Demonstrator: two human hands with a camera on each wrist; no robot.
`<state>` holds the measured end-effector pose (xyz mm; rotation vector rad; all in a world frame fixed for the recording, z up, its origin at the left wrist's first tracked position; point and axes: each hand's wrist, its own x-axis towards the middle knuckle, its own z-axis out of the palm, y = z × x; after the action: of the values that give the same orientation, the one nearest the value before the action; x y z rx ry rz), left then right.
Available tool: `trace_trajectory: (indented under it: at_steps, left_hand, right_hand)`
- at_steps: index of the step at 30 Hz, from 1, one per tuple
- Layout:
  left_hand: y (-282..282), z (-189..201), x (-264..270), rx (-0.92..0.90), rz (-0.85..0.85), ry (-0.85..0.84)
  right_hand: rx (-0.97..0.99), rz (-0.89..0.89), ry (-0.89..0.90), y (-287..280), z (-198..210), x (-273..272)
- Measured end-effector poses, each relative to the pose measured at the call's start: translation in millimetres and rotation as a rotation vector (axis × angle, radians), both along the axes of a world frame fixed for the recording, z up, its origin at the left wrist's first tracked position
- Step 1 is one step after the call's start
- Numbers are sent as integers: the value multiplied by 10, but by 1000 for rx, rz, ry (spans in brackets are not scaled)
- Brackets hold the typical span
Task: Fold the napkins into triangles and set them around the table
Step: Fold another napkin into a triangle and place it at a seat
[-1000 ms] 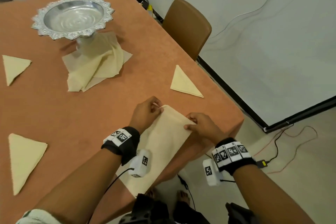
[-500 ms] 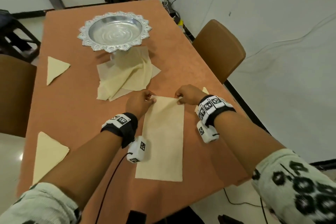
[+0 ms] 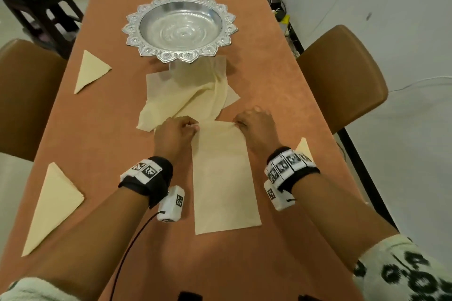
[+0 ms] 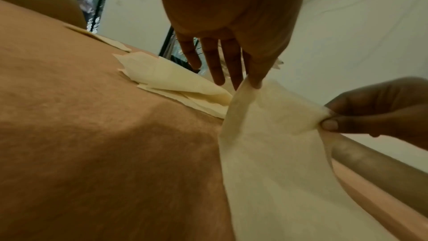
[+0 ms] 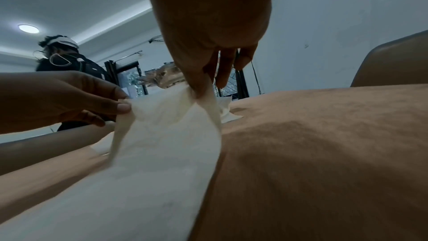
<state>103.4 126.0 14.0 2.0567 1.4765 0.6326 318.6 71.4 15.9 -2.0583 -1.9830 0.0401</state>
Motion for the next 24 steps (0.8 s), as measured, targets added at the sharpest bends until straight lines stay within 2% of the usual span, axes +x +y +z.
trace_trajectory:
  at_steps: [4, 7, 11, 17, 20, 24]
  left_hand:
    - [-410, -43, -206, 227, -139, 76]
    - [-783, -85, -415, 325, -234, 136]
    - [-1201, -209, -601, 382, -362, 191]
    - [-1560, -398, -724, 552, -530, 333]
    - [-1631, -363, -724, 528, -537, 431]
    - [-1663, -262, -679, 362, -543, 602]
  right_hand:
    - [298, 112, -61, -604, -136, -108]
    - [358, 204, -66, -1066, -234, -171]
    - [327, 270, -92, -1547, -393, -202]
    - [276, 288, -153, -1929, -570, -258]
    - [238, 285, -156, -1971, -563, -291]
    - [167, 292, -205, -1966, -528, -333]
